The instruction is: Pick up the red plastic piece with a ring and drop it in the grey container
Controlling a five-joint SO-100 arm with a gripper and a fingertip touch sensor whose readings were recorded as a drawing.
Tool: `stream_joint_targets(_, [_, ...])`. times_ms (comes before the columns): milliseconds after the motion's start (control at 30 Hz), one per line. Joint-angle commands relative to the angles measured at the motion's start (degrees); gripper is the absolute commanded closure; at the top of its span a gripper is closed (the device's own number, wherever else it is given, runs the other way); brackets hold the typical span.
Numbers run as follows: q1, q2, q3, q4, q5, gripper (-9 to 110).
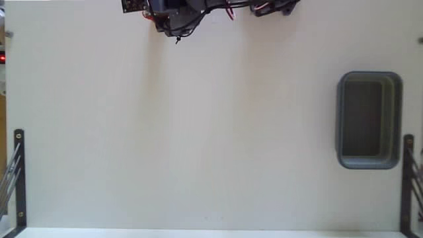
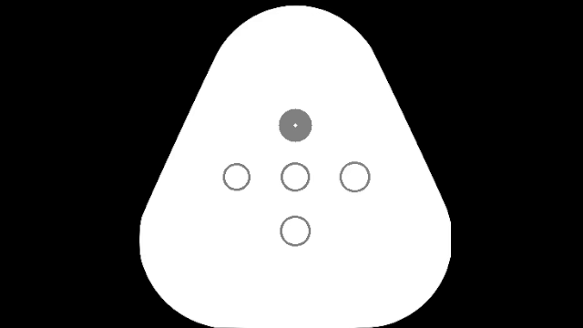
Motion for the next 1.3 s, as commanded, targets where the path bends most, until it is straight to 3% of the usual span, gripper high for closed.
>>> stream_joint_targets(0, [1.33,2.44,0.20,-0.85,0.26,63])
stream_joint_targets(1267, [1.33,2.44,0.20,-0.85,0.26,74])
